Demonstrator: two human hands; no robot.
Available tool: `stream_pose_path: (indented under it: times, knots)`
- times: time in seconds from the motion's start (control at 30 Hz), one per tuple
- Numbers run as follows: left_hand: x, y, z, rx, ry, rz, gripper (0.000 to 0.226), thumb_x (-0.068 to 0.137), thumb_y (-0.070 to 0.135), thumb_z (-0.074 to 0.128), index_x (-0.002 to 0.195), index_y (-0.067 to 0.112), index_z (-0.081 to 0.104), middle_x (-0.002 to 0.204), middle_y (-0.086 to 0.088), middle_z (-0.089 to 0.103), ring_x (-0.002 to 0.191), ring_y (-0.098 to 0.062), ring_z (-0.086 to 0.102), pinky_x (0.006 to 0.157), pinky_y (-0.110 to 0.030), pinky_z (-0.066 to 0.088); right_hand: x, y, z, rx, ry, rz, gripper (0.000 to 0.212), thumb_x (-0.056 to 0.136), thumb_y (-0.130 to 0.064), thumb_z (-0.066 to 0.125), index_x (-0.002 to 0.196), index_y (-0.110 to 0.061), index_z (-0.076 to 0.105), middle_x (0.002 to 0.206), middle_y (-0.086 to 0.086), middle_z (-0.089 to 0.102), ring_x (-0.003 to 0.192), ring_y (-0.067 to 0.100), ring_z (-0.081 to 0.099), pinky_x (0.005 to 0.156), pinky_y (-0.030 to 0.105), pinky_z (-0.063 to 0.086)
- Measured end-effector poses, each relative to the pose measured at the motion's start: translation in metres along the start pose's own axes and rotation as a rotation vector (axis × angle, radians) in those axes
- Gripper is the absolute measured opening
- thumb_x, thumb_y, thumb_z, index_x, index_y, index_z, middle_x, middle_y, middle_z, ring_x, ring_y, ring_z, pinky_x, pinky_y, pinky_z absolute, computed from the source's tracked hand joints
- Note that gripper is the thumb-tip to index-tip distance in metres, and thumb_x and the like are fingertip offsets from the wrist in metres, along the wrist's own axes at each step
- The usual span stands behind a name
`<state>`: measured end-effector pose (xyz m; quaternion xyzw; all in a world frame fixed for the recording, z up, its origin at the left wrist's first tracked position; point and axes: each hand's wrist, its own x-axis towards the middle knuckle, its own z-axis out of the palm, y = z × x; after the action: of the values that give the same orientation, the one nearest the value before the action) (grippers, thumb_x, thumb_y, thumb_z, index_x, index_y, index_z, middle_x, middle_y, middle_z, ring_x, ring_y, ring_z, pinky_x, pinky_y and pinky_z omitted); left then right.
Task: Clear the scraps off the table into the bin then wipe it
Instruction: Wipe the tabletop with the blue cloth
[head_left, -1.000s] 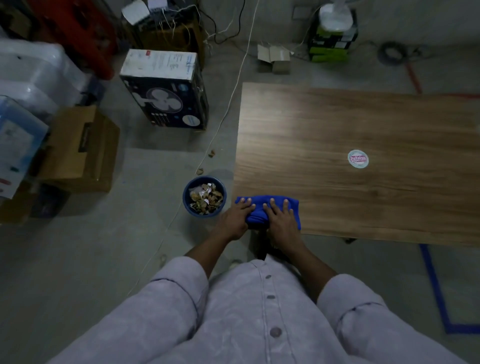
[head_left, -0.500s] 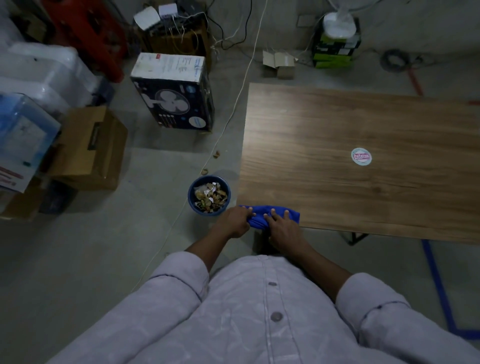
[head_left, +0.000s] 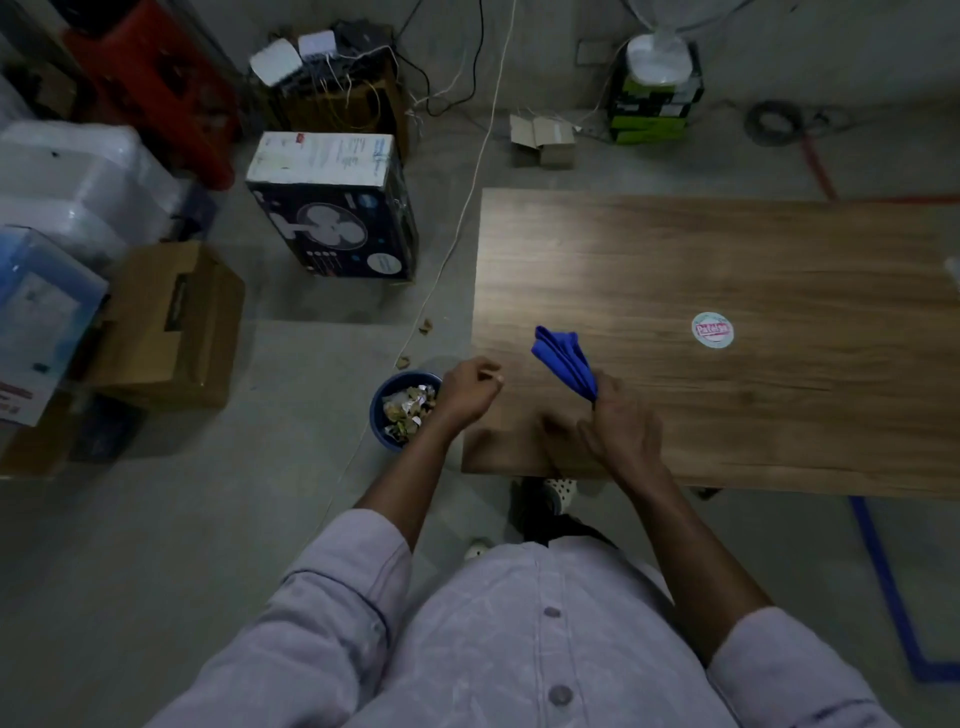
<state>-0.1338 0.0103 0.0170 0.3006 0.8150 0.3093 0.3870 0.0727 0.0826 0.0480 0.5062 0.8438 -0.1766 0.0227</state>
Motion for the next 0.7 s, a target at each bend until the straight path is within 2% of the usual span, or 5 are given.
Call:
stream_pose_path:
  times: [0.17, 0.3, 0.5, 0.57, 0.7]
  knots:
    - [0.003, -0.018, 0.035, 0.074, -0.012, -0.098, 0.026, 0.091, 0.014, 0.063, 0.115, 0.013, 0.072, 0.117, -0.007, 0.073, 0.112, -0.026, 0.066, 0.095, -0.033, 0.051, 0.021, 0.003, 0.043, -0.134, -0.117, -0.097, 0.066, 0.102, -0.053, 0.039, 0.155, -0.014, 0.032, 0.160, 0.009, 0.033, 0.143, 0.030, 0.036, 0.108, 0.048, 0.038]
    - [0.015, -0.017, 0.046, 0.148, 0.147, -0.116, 0.022, 0.089, 0.010, 0.059, 0.105, 0.011, 0.074, 0.113, -0.013, 0.071, 0.113, -0.032, 0.058, 0.090, -0.035, 0.044, 0.043, 0.011, 0.061, -0.075, -0.152, -0.188, 0.064, 0.100, -0.048, 0.025, 0.158, -0.023, 0.028, 0.167, 0.008, 0.020, 0.152, 0.033, 0.022, 0.112, 0.053, 0.036]
    - [0.064, -0.016, 0.059, 0.077, 0.339, -0.181, 0.018, 0.094, 0.004, 0.051, 0.101, 0.007, 0.067, 0.112, -0.015, 0.064, 0.116, -0.035, 0.051, 0.094, -0.042, 0.040, 0.094, -0.006, 0.108, -0.004, -0.357, -0.289, 0.080, 0.089, -0.080, 0.000, 0.157, -0.041, -0.010, 0.163, -0.002, -0.033, 0.150, 0.028, -0.030, 0.115, 0.065, -0.014]
    - [0.091, -0.016, 0.064, 0.031, 0.440, -0.185, 0.014, 0.096, 0.005, 0.050, 0.101, 0.006, 0.064, 0.111, -0.015, 0.063, 0.114, -0.035, 0.051, 0.093, -0.042, 0.039, 0.121, -0.019, 0.115, -0.051, -0.281, -0.302, 0.074, 0.095, -0.071, 0.006, 0.159, -0.037, -0.008, 0.165, -0.002, -0.029, 0.151, 0.026, -0.029, 0.115, 0.063, -0.018]
    - [0.147, -0.005, 0.062, -0.099, 0.746, -0.131, 0.017, 0.093, 0.005, 0.049, 0.096, 0.007, 0.065, 0.104, -0.016, 0.066, 0.108, -0.036, 0.054, 0.099, -0.042, 0.034, 0.195, -0.042, 0.118, -0.079, -0.125, -0.478, 0.065, 0.105, -0.046, 0.027, 0.162, -0.020, 0.007, 0.170, -0.001, -0.008, 0.155, 0.022, -0.012, 0.123, 0.059, 0.000]
